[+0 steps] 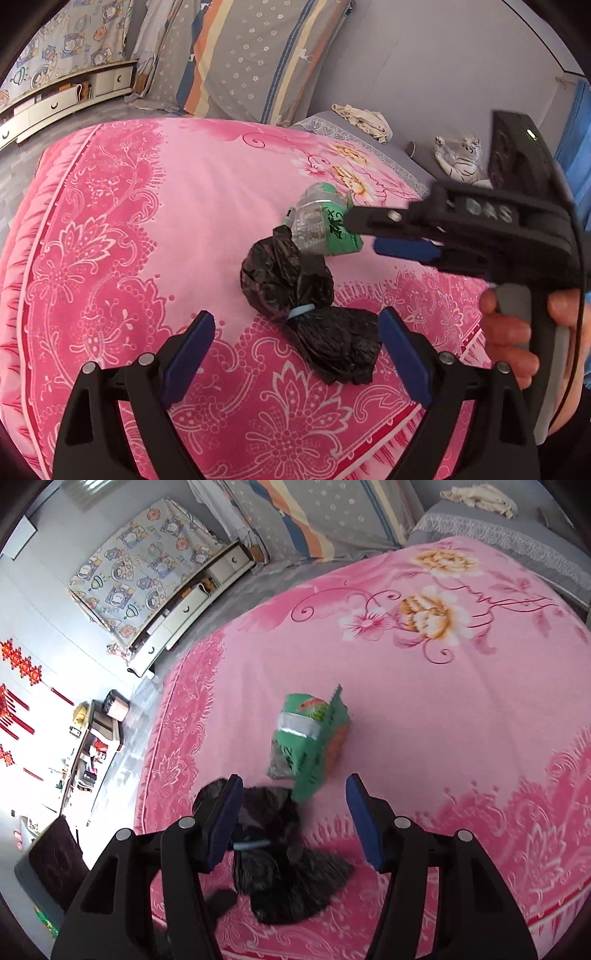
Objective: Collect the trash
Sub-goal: 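Close left tool on the black plastic bag while right tool grasps the green packet, then lift and carry the black bag and green packet with both tools to the yellow bin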
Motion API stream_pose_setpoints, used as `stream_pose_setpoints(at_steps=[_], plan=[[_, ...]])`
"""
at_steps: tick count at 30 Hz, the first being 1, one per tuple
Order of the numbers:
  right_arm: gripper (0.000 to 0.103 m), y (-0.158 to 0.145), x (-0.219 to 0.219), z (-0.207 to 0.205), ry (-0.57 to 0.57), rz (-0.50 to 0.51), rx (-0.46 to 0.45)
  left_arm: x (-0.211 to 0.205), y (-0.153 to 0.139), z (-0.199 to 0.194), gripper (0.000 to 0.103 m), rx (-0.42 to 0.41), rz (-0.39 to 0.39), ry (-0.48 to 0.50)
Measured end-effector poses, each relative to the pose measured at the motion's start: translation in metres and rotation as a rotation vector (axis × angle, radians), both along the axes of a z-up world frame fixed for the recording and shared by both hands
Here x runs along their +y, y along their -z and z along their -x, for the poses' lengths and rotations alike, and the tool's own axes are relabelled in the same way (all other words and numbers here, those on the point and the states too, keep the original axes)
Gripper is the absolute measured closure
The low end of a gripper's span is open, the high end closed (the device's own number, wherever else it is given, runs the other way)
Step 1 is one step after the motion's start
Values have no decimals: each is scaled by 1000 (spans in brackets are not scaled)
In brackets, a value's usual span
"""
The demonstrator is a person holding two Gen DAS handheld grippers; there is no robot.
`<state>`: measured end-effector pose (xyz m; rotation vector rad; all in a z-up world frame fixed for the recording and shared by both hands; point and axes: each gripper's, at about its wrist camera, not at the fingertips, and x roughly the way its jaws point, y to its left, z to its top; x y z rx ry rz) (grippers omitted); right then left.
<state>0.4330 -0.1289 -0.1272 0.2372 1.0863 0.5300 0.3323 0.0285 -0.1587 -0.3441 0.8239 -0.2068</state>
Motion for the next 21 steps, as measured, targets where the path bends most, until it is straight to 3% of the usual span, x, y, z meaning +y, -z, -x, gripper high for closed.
stream_pose_setpoints(at_steps=[4, 9, 14, 15, 18, 21], plan=[[48, 9, 8, -19, 20, 28, 25, -8, 3, -3, 17, 4, -22, 21], [48, 18, 13, -35, 13, 26, 69, -3, 12, -16, 17, 47, 13, 5], [50, 28, 21, -50, 22, 59, 85, 2, 21, -27, 27, 74, 13, -18], [53, 29, 21, -53, 21, 59, 91, 2, 21, -29, 30, 74, 8, -18], [61, 30, 26, -58, 16, 70, 88, -3, 22, -36, 57, 83, -29, -15], [72, 29, 32, -60, 2, 77, 76, 1, 25, -39, 69, 87, -25, -19]])
